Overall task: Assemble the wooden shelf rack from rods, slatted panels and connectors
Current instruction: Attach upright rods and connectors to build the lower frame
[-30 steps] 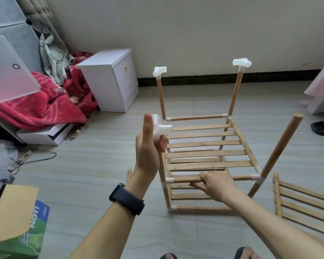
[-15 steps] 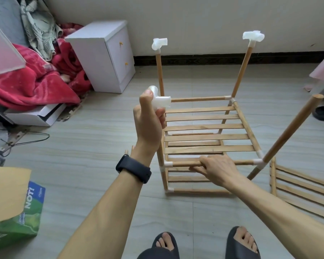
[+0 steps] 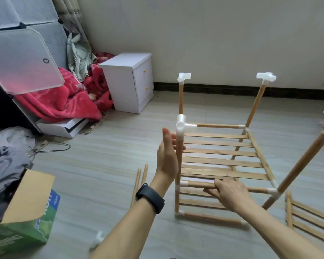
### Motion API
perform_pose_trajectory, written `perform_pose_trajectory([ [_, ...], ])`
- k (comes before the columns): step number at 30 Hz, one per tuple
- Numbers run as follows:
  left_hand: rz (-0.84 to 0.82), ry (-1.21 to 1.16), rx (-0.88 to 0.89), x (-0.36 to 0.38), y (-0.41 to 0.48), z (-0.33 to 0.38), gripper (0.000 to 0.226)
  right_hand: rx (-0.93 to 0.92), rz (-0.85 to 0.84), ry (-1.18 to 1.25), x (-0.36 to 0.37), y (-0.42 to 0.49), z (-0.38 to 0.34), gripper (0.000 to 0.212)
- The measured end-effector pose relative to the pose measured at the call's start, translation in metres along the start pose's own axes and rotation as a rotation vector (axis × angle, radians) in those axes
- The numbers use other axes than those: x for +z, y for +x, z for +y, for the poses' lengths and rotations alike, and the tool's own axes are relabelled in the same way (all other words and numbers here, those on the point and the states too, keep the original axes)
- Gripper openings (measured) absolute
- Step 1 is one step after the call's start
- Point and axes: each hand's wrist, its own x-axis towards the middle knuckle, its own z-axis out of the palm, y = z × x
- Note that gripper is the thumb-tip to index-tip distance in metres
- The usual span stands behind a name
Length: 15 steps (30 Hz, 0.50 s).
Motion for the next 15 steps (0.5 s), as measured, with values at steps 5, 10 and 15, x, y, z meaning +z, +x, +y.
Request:
perform_pose_trajectory([
  [5, 0.313, 0.21, -0.155, -0.079, -0.023, -0.084, 0.047, 0.019, 0.052, -0.094, 0.001, -0.007, -0.016, 0.052],
  [10, 0.453, 0.621, -0.526, -0.187, -0.061, -0.184, 0.017, -0.031, 0.116, -0.132, 0.005, -0.005, -0.048, 0.045],
  [15, 0.254, 0.962, -1.005, -0.247, -0.124, -0.241, 0.048, -0.042, 0.131, -0.129, 0.006, -0.005, -0.061, 0.032],
])
